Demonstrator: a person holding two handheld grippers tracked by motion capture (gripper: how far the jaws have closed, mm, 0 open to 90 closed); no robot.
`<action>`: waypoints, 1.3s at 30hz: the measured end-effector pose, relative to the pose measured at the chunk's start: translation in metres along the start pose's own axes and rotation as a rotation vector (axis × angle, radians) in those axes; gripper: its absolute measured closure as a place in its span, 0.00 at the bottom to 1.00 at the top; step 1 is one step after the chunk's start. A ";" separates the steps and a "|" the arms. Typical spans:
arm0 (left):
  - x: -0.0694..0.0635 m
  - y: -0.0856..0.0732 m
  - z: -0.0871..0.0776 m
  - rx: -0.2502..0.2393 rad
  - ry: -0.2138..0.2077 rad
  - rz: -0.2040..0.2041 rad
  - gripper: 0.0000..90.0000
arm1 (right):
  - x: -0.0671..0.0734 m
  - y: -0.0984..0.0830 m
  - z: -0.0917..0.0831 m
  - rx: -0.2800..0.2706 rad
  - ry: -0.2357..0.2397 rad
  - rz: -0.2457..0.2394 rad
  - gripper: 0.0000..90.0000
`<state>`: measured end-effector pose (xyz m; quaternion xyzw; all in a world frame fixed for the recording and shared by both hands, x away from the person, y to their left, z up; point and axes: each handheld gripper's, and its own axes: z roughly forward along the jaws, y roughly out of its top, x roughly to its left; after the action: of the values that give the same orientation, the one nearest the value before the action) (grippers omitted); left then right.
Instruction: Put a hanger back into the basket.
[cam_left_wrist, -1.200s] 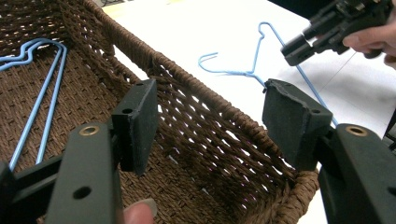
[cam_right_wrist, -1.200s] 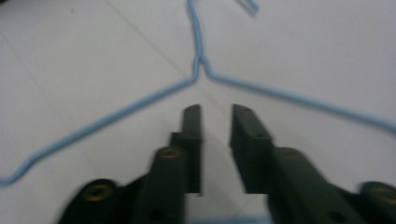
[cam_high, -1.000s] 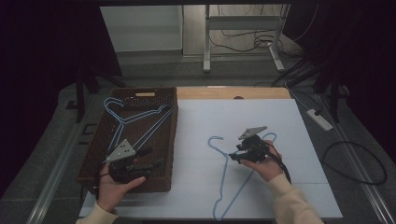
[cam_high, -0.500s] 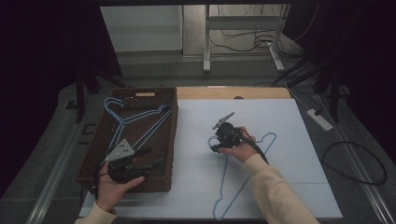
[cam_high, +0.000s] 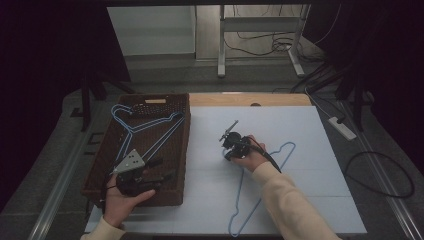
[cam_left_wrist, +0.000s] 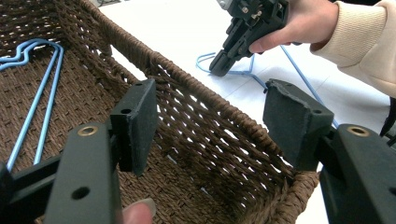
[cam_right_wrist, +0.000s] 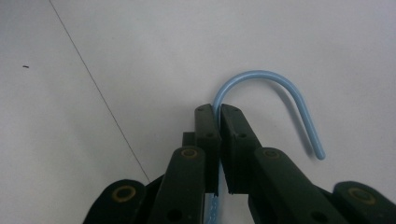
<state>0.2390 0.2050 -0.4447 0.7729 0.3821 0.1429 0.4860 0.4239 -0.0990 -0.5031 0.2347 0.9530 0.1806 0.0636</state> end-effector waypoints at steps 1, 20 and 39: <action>0.000 0.000 0.000 -0.003 0.001 -0.001 0.40 | 0.001 0.000 0.000 -0.002 -0.005 -0.006 0.97; -0.009 0.002 0.006 0.008 -0.015 0.006 0.40 | 0.008 -0.024 -0.059 -0.271 -0.096 0.023 0.97; -0.043 0.026 0.041 0.059 -0.086 0.036 0.40 | 0.013 -0.034 -0.075 -0.334 -0.112 0.026 0.97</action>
<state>0.2463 0.1409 -0.4363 0.7989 0.3511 0.1072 0.4765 0.3827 -0.1443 -0.4462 0.2427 0.9017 0.3236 0.1525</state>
